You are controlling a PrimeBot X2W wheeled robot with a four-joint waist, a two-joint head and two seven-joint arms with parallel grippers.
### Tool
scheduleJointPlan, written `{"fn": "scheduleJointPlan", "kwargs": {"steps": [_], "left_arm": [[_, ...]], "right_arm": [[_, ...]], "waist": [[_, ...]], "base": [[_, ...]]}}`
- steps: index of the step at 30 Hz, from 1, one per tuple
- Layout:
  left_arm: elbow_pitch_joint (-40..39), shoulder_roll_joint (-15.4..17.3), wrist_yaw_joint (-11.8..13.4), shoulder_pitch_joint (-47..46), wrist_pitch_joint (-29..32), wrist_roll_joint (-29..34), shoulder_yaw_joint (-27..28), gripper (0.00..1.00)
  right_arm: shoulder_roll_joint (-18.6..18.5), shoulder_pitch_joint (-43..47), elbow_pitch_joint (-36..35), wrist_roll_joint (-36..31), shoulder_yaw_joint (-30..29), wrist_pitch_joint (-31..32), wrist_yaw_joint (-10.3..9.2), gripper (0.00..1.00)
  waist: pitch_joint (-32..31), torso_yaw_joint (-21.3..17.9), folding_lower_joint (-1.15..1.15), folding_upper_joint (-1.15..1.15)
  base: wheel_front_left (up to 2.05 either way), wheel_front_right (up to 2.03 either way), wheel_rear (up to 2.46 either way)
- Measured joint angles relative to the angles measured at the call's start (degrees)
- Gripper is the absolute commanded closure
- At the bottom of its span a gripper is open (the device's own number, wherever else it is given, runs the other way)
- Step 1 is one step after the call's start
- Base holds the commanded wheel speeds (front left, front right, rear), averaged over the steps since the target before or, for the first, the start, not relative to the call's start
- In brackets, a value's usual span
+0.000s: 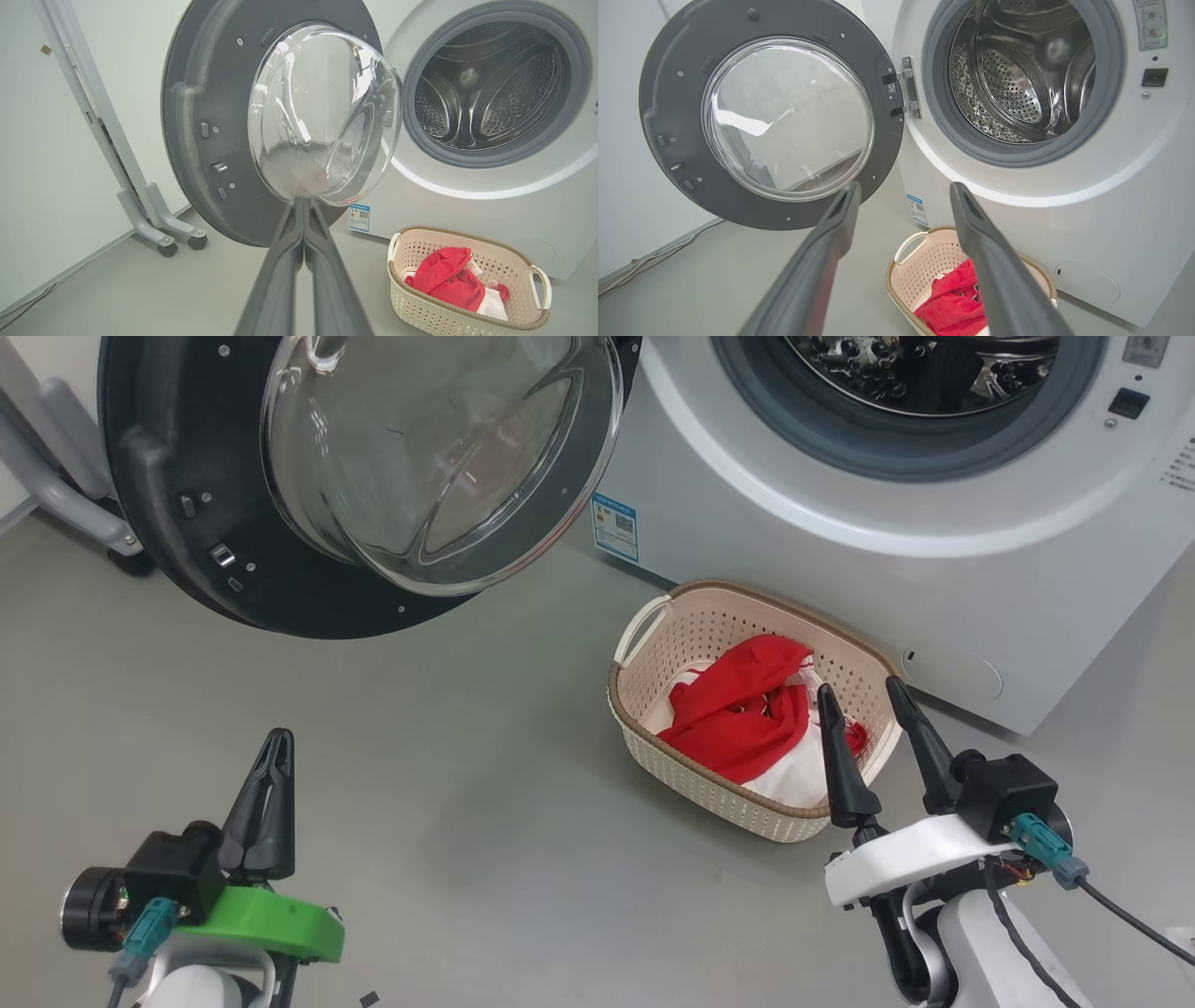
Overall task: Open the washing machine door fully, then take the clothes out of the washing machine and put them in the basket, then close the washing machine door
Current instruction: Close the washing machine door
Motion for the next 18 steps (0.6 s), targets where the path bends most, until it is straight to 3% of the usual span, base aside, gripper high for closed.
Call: {"fn": "scheduleJointPlan", "kwargs": {"steps": [7, 12, 18], "left_arm": [[-0.22, -0.04, -0.01, 0.19, 0.00, 0.26, 0.31, 1.00], [-1.71, 0.45, -0.01, 0.07, 0.00, -0.10, 3.65, 1.00], [-7.82, 5.31, 0.01, -3.45, -0.01, -0.03, 9.27, 1.00]], "right_arm": [[-0.01, 0.00, -0.09, 0.00, 0.29, 0.00, -0.05, 0.00], [-0.03, 0.00, -0.29, -0.22, 0.23, 0.00, -0.52, 0.00], [-0.07, 0.00, -0.68, -0.82, 0.14, 0.00, -1.08, 0.00]], "waist": [[0.50, 0.03, 0.00, 0.00], [1.48, 0.10, 0.00, 0.00], [3.05, 0.25, 0.00, 0.00]], "base": [[0.00, 0.00, 0.00], [0.00, 0.00, 0.00], [0.00, 0.00, 0.00]]}}
